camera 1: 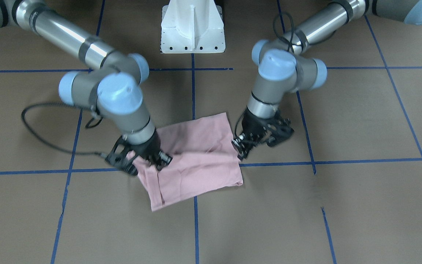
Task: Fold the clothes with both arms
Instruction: 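Release the shirt and raise both grippers away from it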
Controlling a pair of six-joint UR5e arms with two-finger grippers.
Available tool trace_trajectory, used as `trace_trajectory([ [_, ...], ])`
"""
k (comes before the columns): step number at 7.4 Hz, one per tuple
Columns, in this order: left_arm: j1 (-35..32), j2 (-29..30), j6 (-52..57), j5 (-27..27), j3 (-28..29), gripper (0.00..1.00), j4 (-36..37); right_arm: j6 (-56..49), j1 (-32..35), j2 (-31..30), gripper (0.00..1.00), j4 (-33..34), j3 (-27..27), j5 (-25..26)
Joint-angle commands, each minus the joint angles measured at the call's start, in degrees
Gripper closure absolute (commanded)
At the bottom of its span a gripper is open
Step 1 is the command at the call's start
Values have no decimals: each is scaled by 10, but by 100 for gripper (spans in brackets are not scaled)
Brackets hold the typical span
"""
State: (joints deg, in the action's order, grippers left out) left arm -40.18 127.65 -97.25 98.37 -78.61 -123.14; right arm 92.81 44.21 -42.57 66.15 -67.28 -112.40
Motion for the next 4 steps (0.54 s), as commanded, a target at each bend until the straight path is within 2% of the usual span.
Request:
trace_trajectory([
  [1, -44, 11, 41, 26, 36, 0, -24, -24, 37, 31, 0, -40, 80, -16],
  [3, -45, 10, 42, 29, 35, 0, -27, -25, 50, 35, 0, -40, 84, -16],
  [4, -51, 10, 57, 51, 33, 0, -27, -53, 69, 35, 0, -38, 84, -19],
])
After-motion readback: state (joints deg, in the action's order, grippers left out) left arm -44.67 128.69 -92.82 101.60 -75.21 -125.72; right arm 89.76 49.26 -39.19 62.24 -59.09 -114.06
